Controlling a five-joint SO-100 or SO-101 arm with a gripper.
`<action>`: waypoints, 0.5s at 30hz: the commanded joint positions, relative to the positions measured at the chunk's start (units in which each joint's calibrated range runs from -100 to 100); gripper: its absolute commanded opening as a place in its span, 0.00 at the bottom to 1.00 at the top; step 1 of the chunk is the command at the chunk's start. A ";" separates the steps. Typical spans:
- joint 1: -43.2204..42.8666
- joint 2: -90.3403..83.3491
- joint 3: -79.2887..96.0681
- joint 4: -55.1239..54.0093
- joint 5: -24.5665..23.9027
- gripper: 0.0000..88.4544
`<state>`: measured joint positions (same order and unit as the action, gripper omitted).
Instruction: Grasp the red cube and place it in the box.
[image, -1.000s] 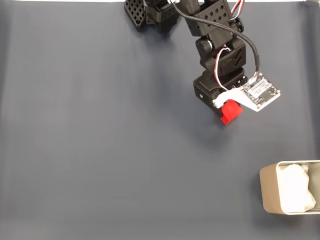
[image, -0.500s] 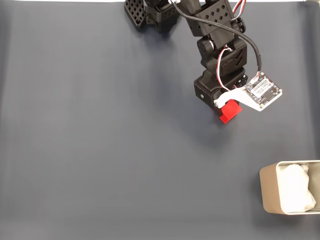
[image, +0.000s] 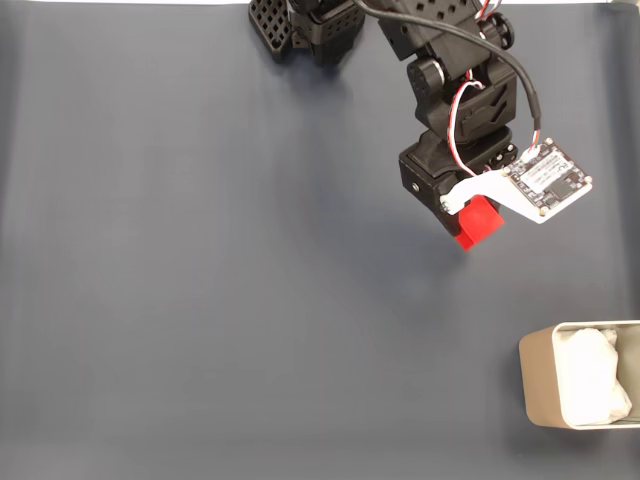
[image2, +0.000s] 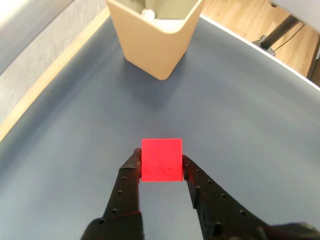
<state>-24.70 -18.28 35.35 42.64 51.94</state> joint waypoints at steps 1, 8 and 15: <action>1.48 -3.12 -7.62 2.52 -0.93 0.00; 2.26 -0.18 -19.93 7.60 -1.47 0.00; 2.47 5.02 -31.52 10.31 -1.27 0.00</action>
<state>-23.07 -13.94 10.85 52.11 51.01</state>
